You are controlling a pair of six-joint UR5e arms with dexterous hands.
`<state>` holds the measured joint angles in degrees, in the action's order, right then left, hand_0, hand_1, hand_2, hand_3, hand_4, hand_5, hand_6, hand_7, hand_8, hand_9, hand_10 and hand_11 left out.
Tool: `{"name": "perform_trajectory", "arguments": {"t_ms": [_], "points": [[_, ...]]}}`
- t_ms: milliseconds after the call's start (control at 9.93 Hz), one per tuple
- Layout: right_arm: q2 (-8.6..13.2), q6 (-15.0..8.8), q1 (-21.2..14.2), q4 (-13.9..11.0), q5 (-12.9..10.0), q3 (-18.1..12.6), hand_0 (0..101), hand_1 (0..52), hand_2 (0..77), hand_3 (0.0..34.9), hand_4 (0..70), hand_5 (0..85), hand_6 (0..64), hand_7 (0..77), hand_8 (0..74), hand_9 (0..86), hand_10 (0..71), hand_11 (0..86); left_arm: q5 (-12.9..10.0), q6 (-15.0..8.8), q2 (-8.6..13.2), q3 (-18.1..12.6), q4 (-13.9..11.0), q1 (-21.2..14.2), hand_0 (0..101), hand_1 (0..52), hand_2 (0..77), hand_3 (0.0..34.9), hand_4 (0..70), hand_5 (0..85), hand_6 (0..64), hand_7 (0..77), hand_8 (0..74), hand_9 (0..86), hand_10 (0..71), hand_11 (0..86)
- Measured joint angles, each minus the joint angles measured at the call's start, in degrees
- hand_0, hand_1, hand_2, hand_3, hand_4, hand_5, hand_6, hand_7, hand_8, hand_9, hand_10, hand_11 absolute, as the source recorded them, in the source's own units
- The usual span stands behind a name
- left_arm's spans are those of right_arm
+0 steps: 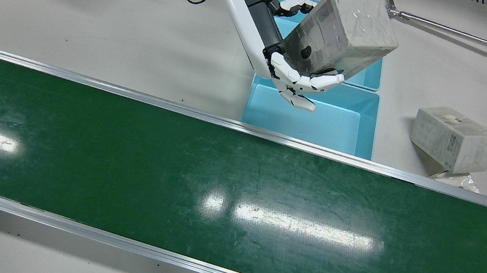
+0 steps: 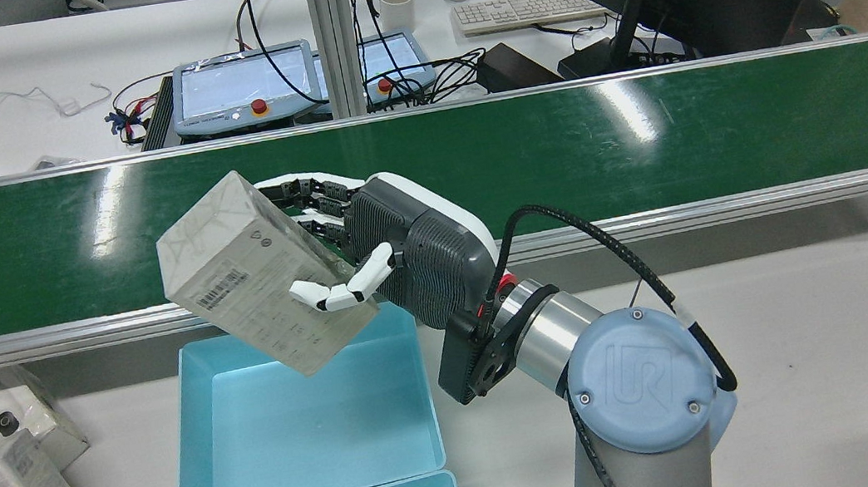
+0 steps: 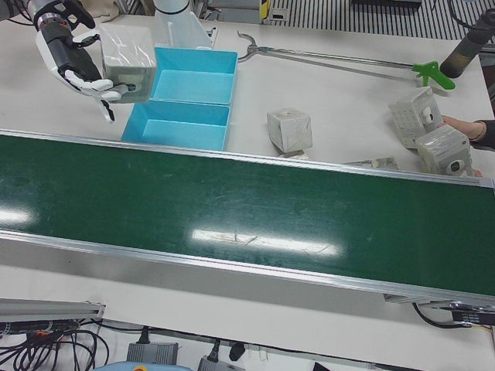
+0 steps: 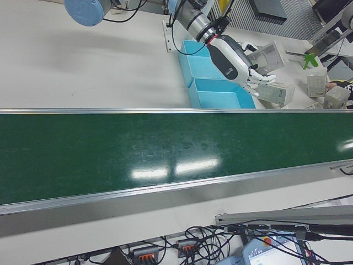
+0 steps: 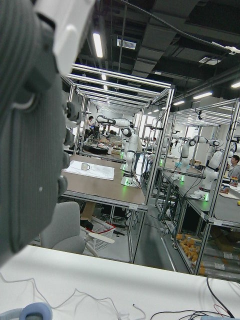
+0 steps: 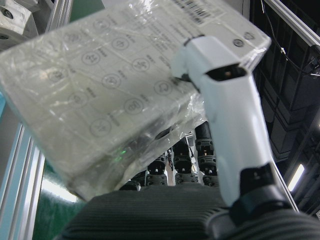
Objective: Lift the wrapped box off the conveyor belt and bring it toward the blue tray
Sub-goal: 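Lift the box off the belt and swing it toward the blue tray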
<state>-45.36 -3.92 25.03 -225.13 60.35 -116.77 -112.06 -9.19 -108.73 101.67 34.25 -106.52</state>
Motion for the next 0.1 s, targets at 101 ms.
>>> {"name": "perform_trajectory", "arguments": {"t_ms": [101], "points": [[-0.1,0.0,-0.3,0.3,-0.2,-0.1,55,16.9,46.9,3.8,15.8,25.6,6.5,13.1,25.1,28.4,0.0,3.3,0.0,0.0,0.0,0.0,0.0,0.0,0,0.0,1.1,0.0,0.0,1.1,0.5,0.5,0.5,0.0,0.5,0.5]]}}
